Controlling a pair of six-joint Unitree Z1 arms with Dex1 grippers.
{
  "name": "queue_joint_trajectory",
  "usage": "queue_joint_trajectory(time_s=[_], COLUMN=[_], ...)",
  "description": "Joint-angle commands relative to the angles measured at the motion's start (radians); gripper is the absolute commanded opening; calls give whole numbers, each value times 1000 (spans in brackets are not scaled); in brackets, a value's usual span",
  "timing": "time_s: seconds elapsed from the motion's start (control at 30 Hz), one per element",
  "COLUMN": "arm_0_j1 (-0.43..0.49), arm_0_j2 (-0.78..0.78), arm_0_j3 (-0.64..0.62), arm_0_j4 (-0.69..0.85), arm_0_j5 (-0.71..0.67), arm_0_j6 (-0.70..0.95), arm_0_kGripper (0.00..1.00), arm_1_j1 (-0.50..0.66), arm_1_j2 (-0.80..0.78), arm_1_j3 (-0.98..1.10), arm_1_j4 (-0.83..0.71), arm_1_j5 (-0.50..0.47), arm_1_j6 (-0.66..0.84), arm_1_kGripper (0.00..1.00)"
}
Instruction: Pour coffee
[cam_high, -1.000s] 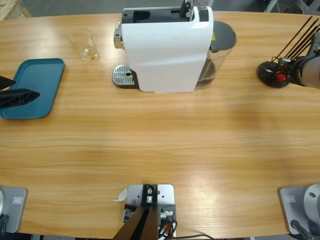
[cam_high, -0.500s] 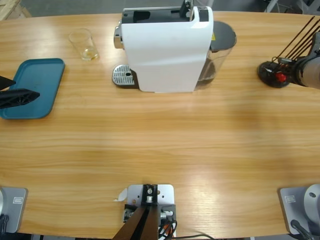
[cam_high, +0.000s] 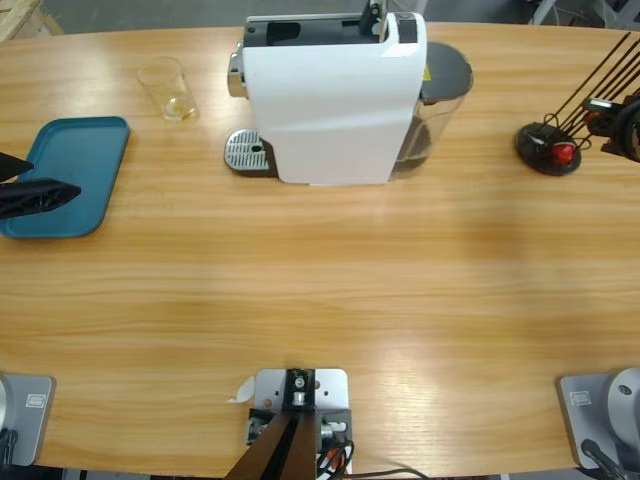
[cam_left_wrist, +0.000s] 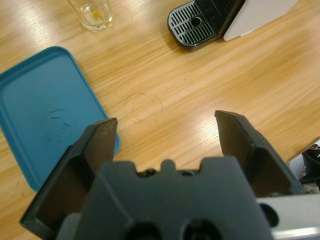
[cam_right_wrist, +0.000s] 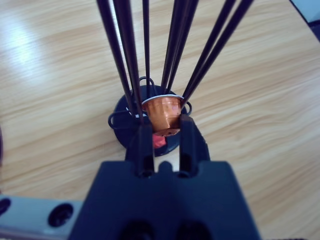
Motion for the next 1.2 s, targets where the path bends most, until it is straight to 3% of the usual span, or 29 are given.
queue_joint_trajectory(time_s=[0.03,1.07,1.2], arm_0_j1=[-9,-9,-9], arm_0_j2=[-8,12,14], arm_0_j3=[38,39,39], arm_0_j4=[-17,-25,-26], arm_0_j5=[-23,-23,-23], arm_0_j6=[5,7,7], arm_0_kGripper=[835,835,835], arm_1_j1=[-17,-14,22], arm_1_j2=[-109,-220,-241], arm_1_j3=[-51,-404,-465], arm_1_j4=[120,516,577], arm_1_j5=[-23,-25,55], arm_1_j6=[-56,-110,-182], arm_1_kGripper=[0,0,0])
